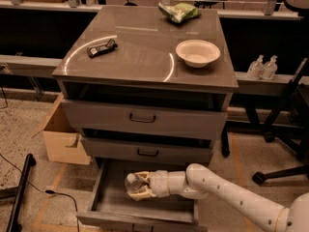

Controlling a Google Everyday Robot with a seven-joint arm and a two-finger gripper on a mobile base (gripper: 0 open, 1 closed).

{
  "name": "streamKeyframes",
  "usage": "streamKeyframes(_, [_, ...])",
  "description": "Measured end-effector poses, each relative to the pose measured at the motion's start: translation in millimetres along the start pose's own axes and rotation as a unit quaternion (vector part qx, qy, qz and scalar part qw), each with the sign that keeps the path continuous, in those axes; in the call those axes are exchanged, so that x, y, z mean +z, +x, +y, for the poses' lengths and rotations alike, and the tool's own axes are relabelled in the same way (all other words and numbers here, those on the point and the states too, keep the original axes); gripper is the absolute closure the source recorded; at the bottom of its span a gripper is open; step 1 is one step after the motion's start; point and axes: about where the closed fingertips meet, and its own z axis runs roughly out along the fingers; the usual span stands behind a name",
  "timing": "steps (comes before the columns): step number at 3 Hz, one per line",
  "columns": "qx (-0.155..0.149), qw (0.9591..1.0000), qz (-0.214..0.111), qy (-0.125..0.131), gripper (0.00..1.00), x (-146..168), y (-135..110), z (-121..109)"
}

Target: Place water bottle into bottom drawer

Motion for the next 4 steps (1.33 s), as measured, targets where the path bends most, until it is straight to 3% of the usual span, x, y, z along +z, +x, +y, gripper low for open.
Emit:
streamKeyframes(2, [0.017,0.9991,0.024,0.031,1.00,23.5,88.9,-4.2])
streamKeyframes(4, [0.036,0.9982,0.009,0.048,1.00,47.8,153.7,-12.4])
